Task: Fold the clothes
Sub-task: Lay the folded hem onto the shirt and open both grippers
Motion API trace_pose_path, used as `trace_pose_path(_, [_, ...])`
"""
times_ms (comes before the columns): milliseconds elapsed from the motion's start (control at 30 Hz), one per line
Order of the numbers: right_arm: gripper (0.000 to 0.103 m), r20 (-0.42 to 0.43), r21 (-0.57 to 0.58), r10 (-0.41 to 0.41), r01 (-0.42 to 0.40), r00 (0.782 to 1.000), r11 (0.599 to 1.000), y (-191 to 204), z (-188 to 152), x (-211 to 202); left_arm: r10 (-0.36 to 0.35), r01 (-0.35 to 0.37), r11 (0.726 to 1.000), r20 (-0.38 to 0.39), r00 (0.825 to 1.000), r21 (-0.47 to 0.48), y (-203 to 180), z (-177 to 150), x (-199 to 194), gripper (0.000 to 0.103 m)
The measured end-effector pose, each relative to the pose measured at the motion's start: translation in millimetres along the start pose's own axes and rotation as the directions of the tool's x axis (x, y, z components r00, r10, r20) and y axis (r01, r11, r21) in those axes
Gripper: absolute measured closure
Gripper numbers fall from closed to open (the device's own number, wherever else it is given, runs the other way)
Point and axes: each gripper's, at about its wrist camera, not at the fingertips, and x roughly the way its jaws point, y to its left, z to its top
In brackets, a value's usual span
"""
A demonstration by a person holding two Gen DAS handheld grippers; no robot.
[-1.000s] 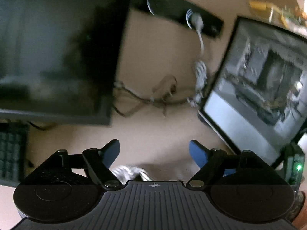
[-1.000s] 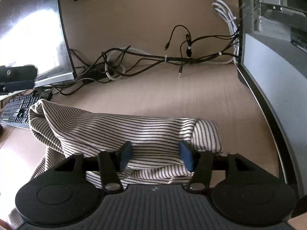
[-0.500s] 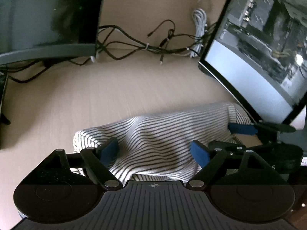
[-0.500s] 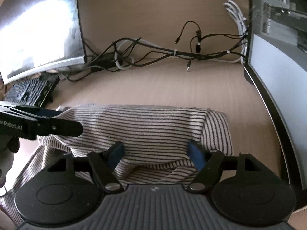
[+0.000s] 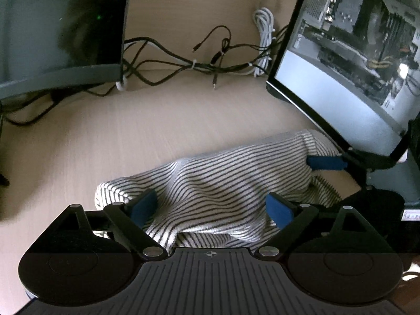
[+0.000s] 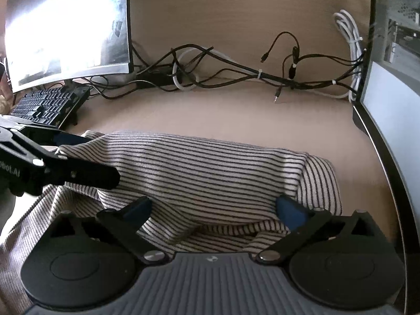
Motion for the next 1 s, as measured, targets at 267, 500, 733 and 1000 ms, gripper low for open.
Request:
trace_pose_path(267, [0.000,-0.004,0.034,0.005,-0.005,1.000,0.999,-4,9,8,-0.006,0.006,1.000,0.011,1.000,0.019,5,10,10,0.008])
trace_pose_path(500, [0.001,0.060,0.095,-0.001,-0.004,0.998,0.995,-8,16,-18,-0.036,0.037,0.999,0.031,0.999,-0.037,12,9,8,0.006])
trace_pose_path(733, [0.002,0.117,0.208,-0.034,0.009,0.993,0.978,-33,19,-25,-0.026,0.028,0.999,0.035,0.999,-0.041,9,9,9,0.005])
trace_pose_path(1000, [0.000,0.020,0.316,0.055,-0.059,0.998,0.947,-51,11,-7,-0.006,0.007,0.998,0.022,1.000,-0.069,3,15,2,0.004])
